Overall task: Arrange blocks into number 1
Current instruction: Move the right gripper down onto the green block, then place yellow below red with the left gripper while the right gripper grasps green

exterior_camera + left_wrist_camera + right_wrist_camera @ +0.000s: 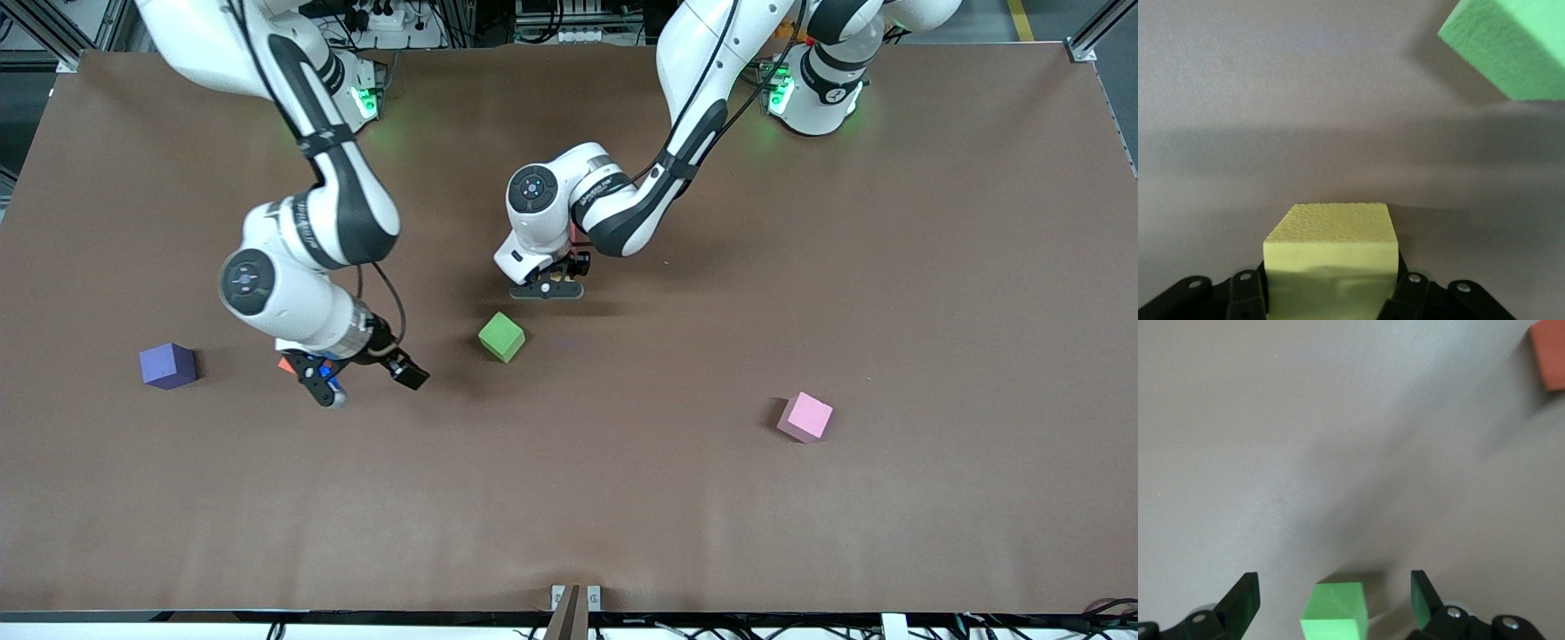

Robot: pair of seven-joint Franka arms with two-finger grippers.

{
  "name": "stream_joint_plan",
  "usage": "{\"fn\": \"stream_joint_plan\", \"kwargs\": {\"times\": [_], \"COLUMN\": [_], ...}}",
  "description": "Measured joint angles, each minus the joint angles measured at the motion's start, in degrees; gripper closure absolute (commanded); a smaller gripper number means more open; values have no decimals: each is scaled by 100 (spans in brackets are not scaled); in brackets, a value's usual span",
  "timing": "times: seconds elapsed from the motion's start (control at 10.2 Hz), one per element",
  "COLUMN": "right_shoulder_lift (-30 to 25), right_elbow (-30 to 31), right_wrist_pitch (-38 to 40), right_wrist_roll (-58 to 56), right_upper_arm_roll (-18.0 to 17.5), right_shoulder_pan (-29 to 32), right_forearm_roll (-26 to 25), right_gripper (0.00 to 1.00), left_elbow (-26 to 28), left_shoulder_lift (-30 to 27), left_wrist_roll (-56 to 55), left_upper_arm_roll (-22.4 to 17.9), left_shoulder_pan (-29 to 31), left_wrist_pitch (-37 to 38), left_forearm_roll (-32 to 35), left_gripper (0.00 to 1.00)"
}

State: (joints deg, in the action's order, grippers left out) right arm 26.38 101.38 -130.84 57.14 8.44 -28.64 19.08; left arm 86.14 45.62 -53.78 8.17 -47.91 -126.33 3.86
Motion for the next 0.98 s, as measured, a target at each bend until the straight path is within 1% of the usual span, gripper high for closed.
{"fn": "stream_joint_plan", "kwargs": {"times": [0.2, 0.39, 0.59, 0.78, 0.98], "right_shoulder_lift": [274, 498, 588, 614, 685], "right_elbow": [-17, -64, -115, -121, -128], "right_wrist_pitch": [-419, -518, -518, -530, -660], "right_wrist_roll": [392, 440, 439, 432, 431], "right_upper_arm_roll": [13, 36, 37, 40, 41], "right_shoulder_pan": [-321, -471, -521, -599, -772], "right_forearm_roll": [0, 0, -2, -5, -6], "right_gripper": [0, 0, 0, 0, 0], "left_elbow": [6, 4, -68, -96, -97], "left_shoulder_lift": [-27, -37, -112, -311, -512], "left_wrist_roll": [99, 70, -107, -170, -168], "left_upper_arm_roll": [10, 4, -19, -39, -53], "left_shoulder_pan": [6, 59, 133, 367, 724], "left_wrist_pitch": [183, 207, 205, 205, 213], "left_forearm_roll": [0, 0, 0, 0, 0], "left_gripper": [0, 0, 0, 0, 0]}}
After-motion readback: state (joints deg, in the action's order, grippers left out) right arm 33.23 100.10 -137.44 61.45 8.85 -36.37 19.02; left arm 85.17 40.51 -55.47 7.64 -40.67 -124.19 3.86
